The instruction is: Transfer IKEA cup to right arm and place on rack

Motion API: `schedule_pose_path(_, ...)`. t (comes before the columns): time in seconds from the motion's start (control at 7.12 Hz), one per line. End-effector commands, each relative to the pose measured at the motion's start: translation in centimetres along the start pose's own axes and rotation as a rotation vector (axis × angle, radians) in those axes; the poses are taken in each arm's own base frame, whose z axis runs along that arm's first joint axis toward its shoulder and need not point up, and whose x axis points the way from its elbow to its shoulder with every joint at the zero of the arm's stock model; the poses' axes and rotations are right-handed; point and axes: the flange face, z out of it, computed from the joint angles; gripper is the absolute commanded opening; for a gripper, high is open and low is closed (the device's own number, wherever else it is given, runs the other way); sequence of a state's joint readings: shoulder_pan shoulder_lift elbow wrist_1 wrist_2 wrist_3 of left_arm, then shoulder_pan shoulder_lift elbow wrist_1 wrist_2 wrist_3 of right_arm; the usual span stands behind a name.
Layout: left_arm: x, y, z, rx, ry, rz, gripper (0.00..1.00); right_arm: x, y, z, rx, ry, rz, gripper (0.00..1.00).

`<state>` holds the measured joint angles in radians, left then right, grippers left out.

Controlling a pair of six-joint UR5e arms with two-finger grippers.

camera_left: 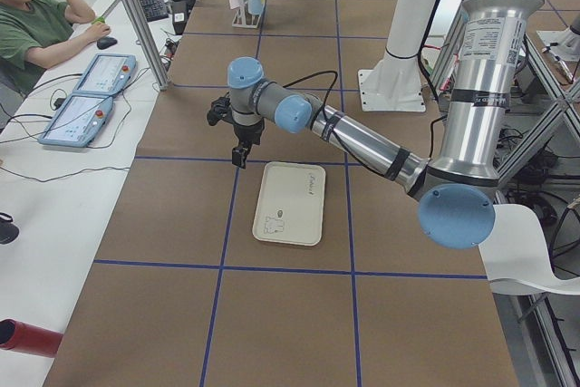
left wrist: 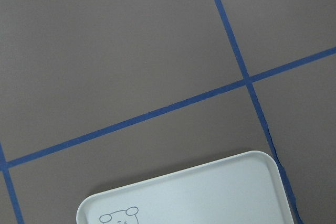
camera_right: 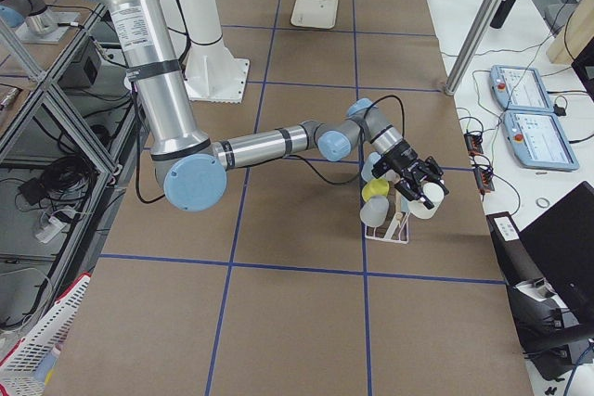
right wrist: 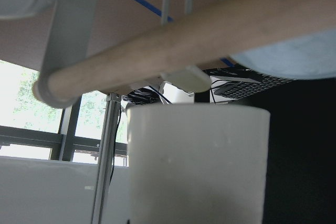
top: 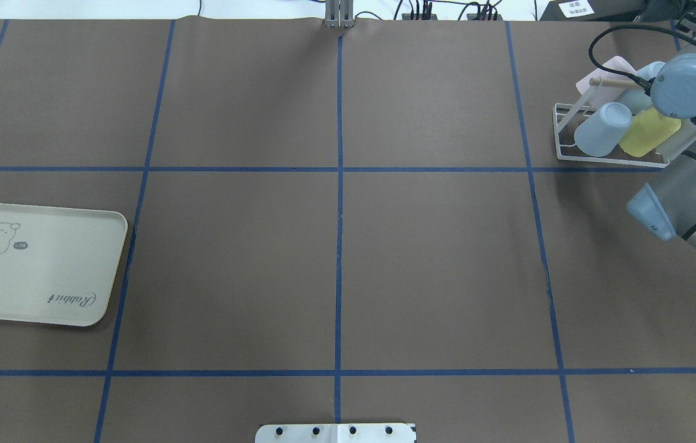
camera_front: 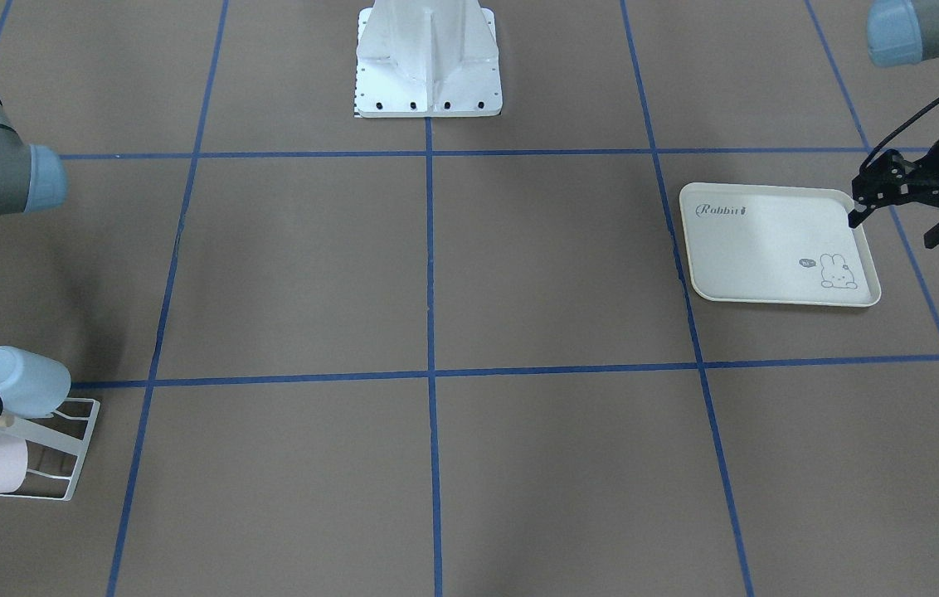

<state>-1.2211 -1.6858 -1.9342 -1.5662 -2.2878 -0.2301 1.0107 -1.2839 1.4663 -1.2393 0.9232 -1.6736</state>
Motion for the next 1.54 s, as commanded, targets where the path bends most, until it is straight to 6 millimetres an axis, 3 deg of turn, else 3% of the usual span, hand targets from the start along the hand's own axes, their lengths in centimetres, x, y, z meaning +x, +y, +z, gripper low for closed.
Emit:
schedule_pose_path(0.0,0.02,0.00,-0.01,0.000,0.001,0.000,1.00,0.00,-0.23,0.18,0.000,-0.003,-0.004,0.30)
schedule_pose_path(1.4,0.23,0.05,-0.12,-0.003,0.023,-0.001,1.00,0.71,-0.18,0.14,-0.019,-0.002,0.000,0.43)
